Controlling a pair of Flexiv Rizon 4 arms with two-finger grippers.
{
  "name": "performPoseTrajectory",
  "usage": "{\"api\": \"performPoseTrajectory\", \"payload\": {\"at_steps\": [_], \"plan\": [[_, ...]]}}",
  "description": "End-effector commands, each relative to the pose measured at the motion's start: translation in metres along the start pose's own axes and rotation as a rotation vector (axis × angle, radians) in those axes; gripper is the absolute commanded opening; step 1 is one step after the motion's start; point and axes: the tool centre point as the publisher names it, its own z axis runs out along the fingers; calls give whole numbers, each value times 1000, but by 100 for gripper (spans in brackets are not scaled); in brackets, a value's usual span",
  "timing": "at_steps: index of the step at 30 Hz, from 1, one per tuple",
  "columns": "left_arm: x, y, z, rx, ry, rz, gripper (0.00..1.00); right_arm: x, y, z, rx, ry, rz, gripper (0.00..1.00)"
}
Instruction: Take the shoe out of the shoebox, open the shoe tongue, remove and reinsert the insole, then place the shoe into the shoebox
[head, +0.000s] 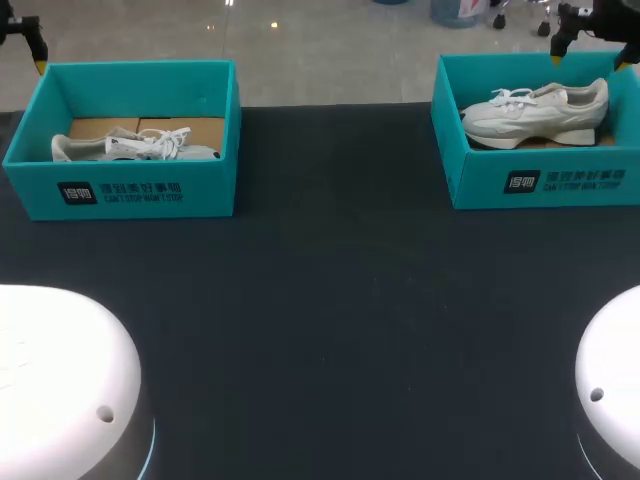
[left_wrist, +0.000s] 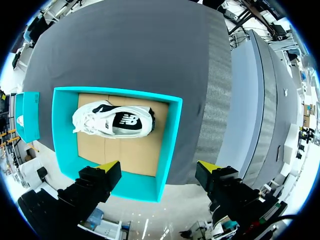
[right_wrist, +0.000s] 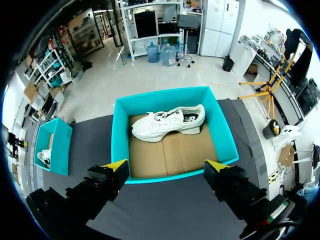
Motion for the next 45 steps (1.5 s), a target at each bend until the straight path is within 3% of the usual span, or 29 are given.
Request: {"api": "performPoseTrajectory", "payload": {"at_steps": [1, 12, 16, 20, 45], "plan": [[1, 0, -1, 0, 2, 1, 100, -2, 22, 30, 16, -31, -1, 100], [1, 0, -1, 0, 2, 1, 100, -21, 47, 90, 115, -95, -32, 100], [1, 0, -1, 0, 2, 1, 100, -26, 56, 101, 207, -7, 51, 100], [1, 0, -1, 0, 2, 1, 100, -33, 62, 110, 241, -35, 36, 100], [1, 0, -1, 0, 2, 1, 100, -80, 93, 164, 343, -97, -9, 100]]}}
